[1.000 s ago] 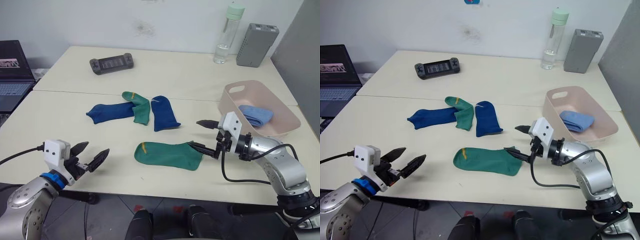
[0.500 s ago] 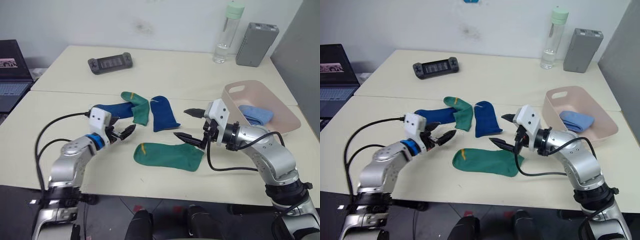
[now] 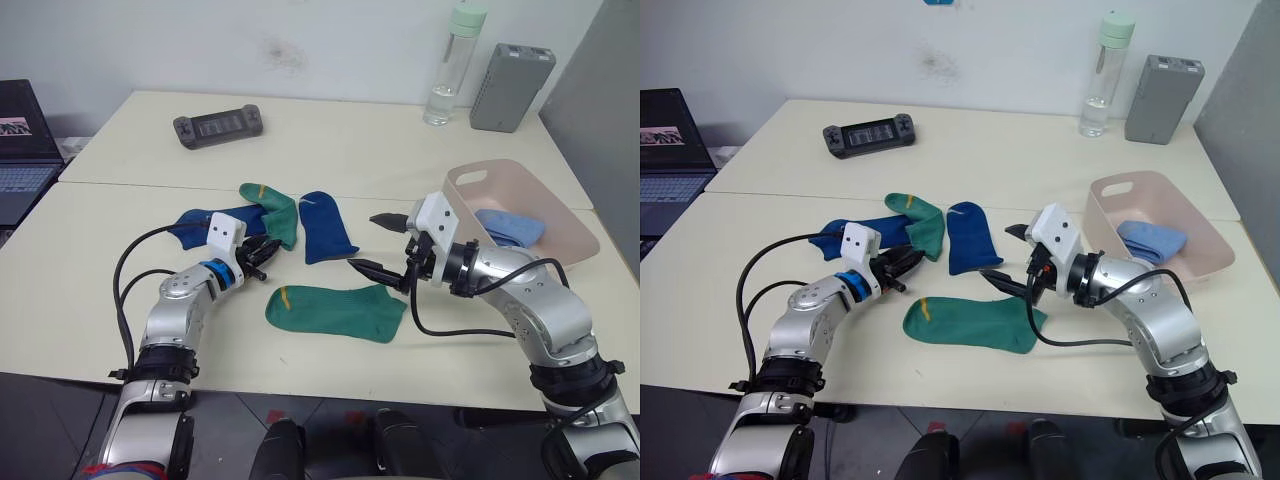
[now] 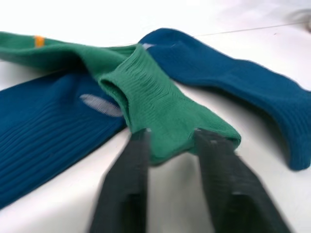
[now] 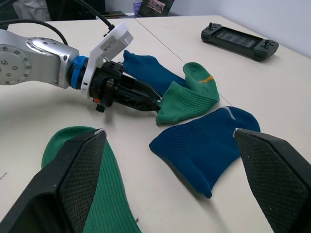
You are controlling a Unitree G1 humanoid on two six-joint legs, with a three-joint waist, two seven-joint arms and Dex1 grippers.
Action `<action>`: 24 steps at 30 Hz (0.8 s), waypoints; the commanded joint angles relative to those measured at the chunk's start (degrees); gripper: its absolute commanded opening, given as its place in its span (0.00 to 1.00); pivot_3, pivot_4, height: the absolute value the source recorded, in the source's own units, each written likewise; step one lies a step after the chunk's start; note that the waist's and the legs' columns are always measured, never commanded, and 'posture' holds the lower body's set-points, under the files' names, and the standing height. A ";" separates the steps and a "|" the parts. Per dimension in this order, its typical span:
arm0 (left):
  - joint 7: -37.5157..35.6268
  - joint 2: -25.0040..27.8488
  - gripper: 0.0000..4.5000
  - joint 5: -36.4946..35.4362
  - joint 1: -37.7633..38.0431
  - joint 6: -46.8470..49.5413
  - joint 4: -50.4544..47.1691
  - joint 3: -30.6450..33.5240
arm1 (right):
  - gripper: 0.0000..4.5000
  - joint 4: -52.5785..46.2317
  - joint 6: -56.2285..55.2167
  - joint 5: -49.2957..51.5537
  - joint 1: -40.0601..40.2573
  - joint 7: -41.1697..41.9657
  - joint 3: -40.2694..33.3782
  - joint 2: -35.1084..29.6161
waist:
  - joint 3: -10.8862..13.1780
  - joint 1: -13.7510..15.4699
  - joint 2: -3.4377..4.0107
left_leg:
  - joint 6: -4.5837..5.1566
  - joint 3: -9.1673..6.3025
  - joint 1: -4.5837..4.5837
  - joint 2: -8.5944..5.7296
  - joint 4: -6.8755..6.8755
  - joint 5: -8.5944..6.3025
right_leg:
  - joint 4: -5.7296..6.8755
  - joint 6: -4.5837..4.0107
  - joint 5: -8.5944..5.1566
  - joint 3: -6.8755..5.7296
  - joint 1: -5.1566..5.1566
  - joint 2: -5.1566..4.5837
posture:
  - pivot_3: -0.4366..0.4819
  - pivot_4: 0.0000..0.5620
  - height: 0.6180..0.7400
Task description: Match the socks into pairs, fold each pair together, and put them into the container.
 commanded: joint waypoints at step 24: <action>-0.38 1.14 0.40 -10.84 6.29 8.75 -16.63 8.45 | 1.00 -0.94 -5.45 -3.43 -1.54 1.98 2.60 -0.84 | 0.00 0.11 0.00 | -0.01 -0.07 0.00 -0.01 0.02 0.00 | -0.01 0.00 0.00 -0.08 0.04 -0.02 | 0.48 0.27 1.00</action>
